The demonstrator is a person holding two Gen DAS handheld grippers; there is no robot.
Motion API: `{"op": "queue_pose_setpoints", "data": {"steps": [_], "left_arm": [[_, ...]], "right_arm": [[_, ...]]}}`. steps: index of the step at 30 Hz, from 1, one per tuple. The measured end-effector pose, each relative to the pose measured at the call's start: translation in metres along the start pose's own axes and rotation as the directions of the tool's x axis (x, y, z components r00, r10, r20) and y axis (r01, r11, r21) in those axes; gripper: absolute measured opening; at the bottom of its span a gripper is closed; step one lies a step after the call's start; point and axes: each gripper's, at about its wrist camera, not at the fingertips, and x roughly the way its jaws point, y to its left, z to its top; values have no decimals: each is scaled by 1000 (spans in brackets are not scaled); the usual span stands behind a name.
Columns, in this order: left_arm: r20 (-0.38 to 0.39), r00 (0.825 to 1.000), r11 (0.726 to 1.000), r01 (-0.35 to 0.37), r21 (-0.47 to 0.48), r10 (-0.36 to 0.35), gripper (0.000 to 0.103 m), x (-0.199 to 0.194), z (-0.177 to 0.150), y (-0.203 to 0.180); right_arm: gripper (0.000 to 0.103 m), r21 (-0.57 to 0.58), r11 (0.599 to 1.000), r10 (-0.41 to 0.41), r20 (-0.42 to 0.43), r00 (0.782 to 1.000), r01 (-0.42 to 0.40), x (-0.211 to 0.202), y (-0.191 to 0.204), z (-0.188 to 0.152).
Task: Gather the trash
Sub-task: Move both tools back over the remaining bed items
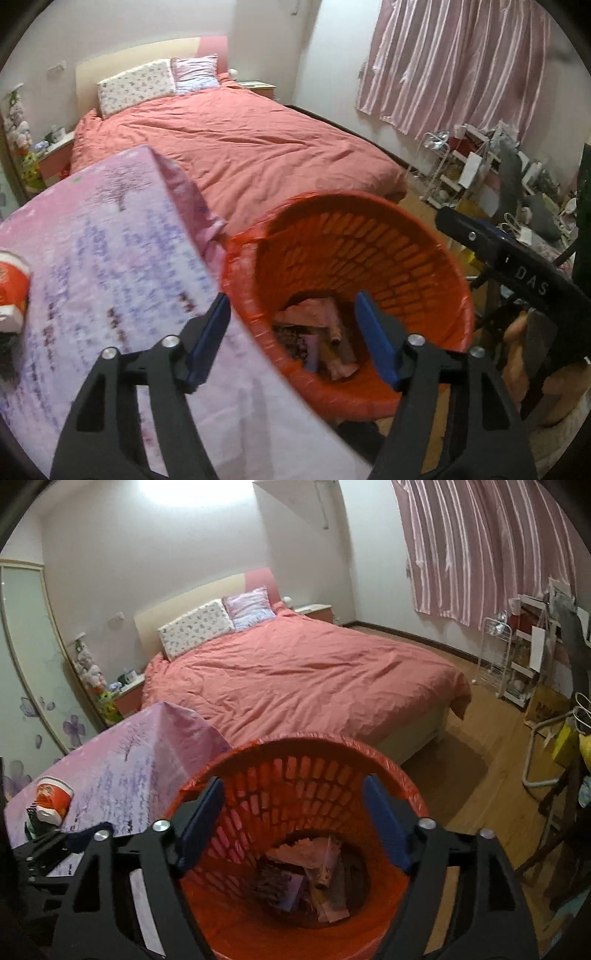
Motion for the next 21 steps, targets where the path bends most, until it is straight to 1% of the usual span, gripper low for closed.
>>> {"op": "queue_pose_setpoints", "data": {"steps": [3,6,11,12,16,18,21], "left_arm": [[11,999,999,-36,-2,36,75,-16,-12,19],[28,997,997,-76,-12,76,75,-34,-23,37],[47,987,986,-150,-77,154,76,-71,-42,88],[51,984,982,-164,-91,169,76,-78,-46,97],[63,963,952,-247,-179,262,76,-111,-63,149],[61,950,930,-286,-229,307,76,-125,-72,176],[47,926,885,-343,-313,376,75,-144,-87,220]], "right_arm": [[82,-20,1000,-4,-28,1000,3,5,9,-4],[82,-66,998,-2,-37,999,0,3,30,-12],[84,-123,992,26,-51,998,-32,-2,65,-23],[84,-134,990,44,-63,997,-52,-3,75,-26],[84,-182,978,90,-94,992,-106,-4,109,-36],[84,-207,970,108,-108,988,-129,-4,127,-42],[84,-239,956,139,-132,981,-167,-3,155,-51]]}}
